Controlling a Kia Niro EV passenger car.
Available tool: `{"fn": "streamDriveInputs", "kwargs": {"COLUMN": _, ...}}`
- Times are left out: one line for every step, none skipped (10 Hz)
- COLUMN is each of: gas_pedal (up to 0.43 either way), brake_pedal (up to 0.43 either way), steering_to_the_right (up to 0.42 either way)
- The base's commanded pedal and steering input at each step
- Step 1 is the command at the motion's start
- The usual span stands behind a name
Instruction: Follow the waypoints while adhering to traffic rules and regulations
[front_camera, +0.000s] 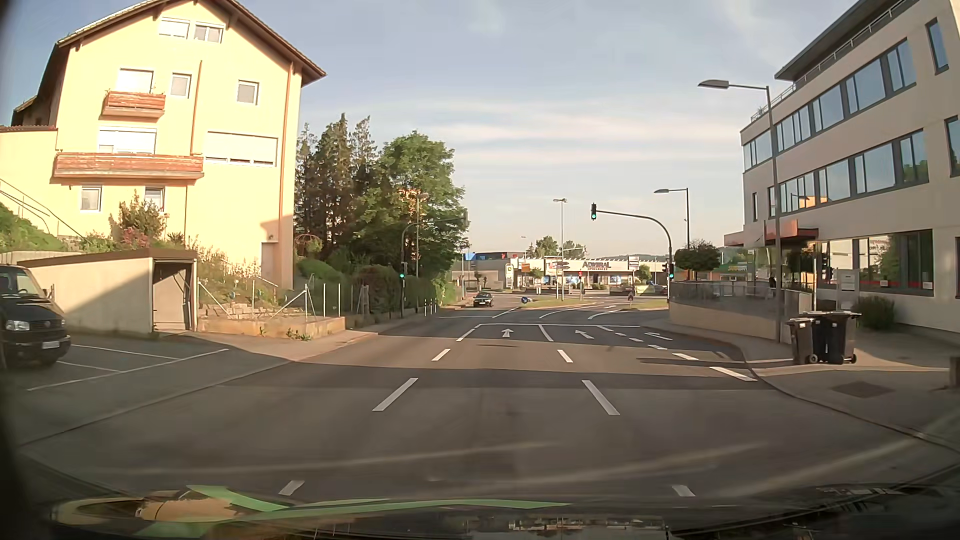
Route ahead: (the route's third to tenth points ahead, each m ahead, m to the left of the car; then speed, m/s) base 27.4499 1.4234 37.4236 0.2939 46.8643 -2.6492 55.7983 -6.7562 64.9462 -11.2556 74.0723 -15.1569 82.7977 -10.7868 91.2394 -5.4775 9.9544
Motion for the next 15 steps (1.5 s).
{"fn": "streamDriveInputs", "kwargs": {"gas_pedal": 0.000, "brake_pedal": 0.128, "steering_to_the_right": -0.007}}
{"fn": "streamDriveInputs", "kwargs": {"gas_pedal": 0.000, "brake_pedal": 0.128, "steering_to_the_right": -0.007}}
{"fn": "streamDriveInputs", "kwargs": {"gas_pedal": 0.000, "brake_pedal": 0.128, "steering_to_the_right": -0.007}}
{"fn": "streamDriveInputs", "kwargs": {"gas_pedal": 0.000, "brake_pedal": 0.122, "steering_to_the_right": -0.007}}
{"fn": "streamDriveInputs", "kwargs": {"gas_pedal": 0.000, "brake_pedal": 0.122, "steering_to_the_right": -0.007}}
{"fn": "streamDriveInputs", "kwargs": {"gas_pedal": 0.000, "brake_pedal": 0.122, "steering_to_the_right": -0.007}}
{"fn": "streamDriveInputs", "kwargs": {"gas_pedal": 0.000, "brake_pedal": 0.122, "steering_to_the_right": -0.007}}
{"fn": "streamDriveInputs", "kwargs": {"gas_pedal": 0.000, "brake_pedal": 0.128, "steering_to_the_right": -0.007}}
{"fn": "streamDriveInputs", "kwargs": {"gas_pedal": 0.000, "brake_pedal": 0.128, "steering_to_the_right": -0.006}}
{"fn": "streamDriveInputs", "kwargs": {"gas_pedal": 0.000, "brake_pedal": 0.128, "steering_to_the_right": -0.006}}
{"fn": "streamDriveInputs", "kwargs": {"gas_pedal": 0.000, "brake_pedal": 0.128, "steering_to_the_right": -0.005}}
{"fn": "streamDriveInputs", "kwargs": {"gas_pedal": 0.000, "brake_pedal": 0.128, "steering_to_the_right": -0.004}}
{"fn": "streamDriveInputs", "kwargs": {"gas_pedal": 0.000, "brake_pedal": 0.128, "steering_to_the_right": -0.004}}
{"fn": "streamDriveInputs", "kwargs": {"gas_pedal": 0.000, "brake_pedal": 0.134, "steering_to_the_right": -0.003}}
{"fn": "streamDriveInputs", "kwargs": {"gas_pedal": 0.000, "brake_pedal": 0.134, "steering_to_the_right": -0.001}}
